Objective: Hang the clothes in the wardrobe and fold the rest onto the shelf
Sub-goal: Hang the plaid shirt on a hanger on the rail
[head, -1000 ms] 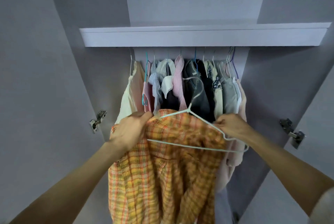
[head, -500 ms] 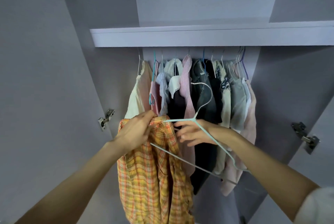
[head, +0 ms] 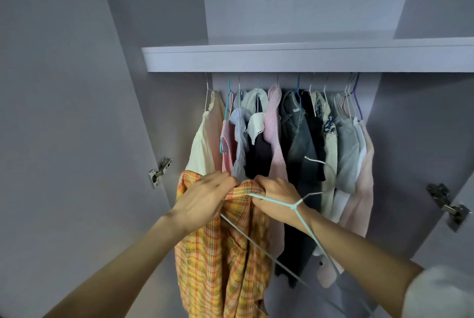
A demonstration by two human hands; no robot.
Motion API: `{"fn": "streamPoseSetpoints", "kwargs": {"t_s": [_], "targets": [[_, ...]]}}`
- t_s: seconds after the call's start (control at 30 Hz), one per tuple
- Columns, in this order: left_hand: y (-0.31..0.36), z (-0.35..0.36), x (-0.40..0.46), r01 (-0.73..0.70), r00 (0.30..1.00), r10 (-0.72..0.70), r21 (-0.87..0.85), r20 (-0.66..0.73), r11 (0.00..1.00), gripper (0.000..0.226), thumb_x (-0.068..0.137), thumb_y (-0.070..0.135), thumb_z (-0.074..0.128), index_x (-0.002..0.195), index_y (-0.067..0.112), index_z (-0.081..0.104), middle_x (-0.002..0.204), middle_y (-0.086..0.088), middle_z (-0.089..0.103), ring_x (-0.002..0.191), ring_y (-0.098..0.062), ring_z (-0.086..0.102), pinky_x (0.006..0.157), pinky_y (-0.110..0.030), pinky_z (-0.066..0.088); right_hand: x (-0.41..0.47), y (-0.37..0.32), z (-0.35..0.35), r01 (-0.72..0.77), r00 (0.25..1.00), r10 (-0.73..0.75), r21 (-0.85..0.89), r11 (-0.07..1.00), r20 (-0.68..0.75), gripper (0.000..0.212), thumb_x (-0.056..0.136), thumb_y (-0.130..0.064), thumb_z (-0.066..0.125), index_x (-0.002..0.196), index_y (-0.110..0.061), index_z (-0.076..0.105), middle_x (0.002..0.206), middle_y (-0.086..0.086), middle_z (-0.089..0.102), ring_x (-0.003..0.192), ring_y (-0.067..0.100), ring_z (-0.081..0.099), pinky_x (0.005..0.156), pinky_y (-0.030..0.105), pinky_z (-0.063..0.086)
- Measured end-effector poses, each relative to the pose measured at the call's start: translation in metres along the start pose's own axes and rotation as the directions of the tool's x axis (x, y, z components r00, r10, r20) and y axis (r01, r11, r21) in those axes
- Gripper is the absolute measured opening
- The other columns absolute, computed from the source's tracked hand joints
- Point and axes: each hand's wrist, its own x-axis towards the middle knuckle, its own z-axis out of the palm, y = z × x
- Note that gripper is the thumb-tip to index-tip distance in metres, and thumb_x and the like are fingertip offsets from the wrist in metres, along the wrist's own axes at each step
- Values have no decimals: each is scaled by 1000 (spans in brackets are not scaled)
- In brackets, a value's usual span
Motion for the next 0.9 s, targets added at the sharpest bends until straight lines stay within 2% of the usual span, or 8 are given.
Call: {"fn": "streamPoseSetpoints", "kwargs": {"t_s": [0.07, 0.13, 0.23, 0.33, 0.5, 0.67, 0.8, 0.9], "targets": [[2, -3, 3, -34, 999, 35, 49, -22, 998, 38, 58, -16, 46, 89, 0, 63, 77, -10, 59, 65, -26, 57, 57, -27, 47, 3, 4, 1, -25, 999, 25, -24, 999, -37, 34, 83, -53, 47, 101, -25, 53, 95, 4, 67, 85, 30, 61, 64, 31, 38], [1, -4, 3, -53, 998, 57, 98, -36, 994, 37, 61, -12, 42, 87, 2, 64, 75, -8, 58, 62, -26, 56, 53, -26, 46, 4, 16, -2, -106, 994, 100, -114, 988, -50, 24, 86, -37, 54, 106, -24, 52, 102, 6, 66, 93, 33, 60, 69, 32, 41], [-4, -4, -3, -45, 997, 52, 113, -53, 993, 43, 53, -19, 64, 89, 4, 65, 75, -7, 58, 63, -25, 55, 52, -27, 46, -3, 44, -10, -194, 971, 171, -128, 973, -169, 19, 81, -26, 57, 100, -21, 57, 100, 3, 66, 90, 30, 62, 68, 31, 43], [-8, -1, -9, -22, 999, 31, 189, -45, 982, 50, 46, -18, 69, 89, 7, 66, 74, -3, 58, 63, -22, 54, 54, -24, 40, -10, 69, -23, -211, 958, 175, -146, 966, -229, 19, 81, -27, 60, 97, -17, 61, 97, 4, 63, 87, 31, 63, 65, 33, 42], [-13, 2, -9, 146, 989, -140, 306, -42, 941, 57, 41, -17, 72, 90, 11, 65, 69, -3, 57, 56, -24, 55, 41, -24, 37, -14, 94, -49, -315, 925, 235, -260, 913, -298, 22, 86, -29, 59, 102, -13, 63, 107, 6, 55, 92, 32, 61, 70, 35, 44], [-17, 8, -5, 352, 918, -397, 414, 25, 840, 48, 82, 2, 50, 125, 22, 41, 102, -1, 54, 85, -26, 60, 52, -32, 34, -14, 95, -65, -264, 950, 212, -223, 938, -231, 22, 89, -18, 52, 110, -15, 55, 97, 13, 68, 89, 34, 63, 71, 38, 47], [-21, 13, -7, 320, 923, -379, 432, 57, 844, 48, 85, 0, 44, 127, 21, 38, 102, -1, 52, 84, -25, 60, 54, -32, 35, -25, 102, -86, -83, 989, 51, -235, 969, -138, 36, 93, -11, 48, 128, -16, 45, 112, 15, 64, 92, 36, 62, 77, 41, 51], [-22, 15, -8, 232, 936, -330, 489, 123, 841, 51, 81, -2, 48, 126, 20, 41, 101, -1, 52, 82, -23, 59, 49, -31, 32, -28, 108, -104, 53, 996, -77, -404, 913, -42, 41, 94, -24, 51, 134, -17, 42, 122, 10, 61, 87, 32, 65, 72, 38, 51]]}}
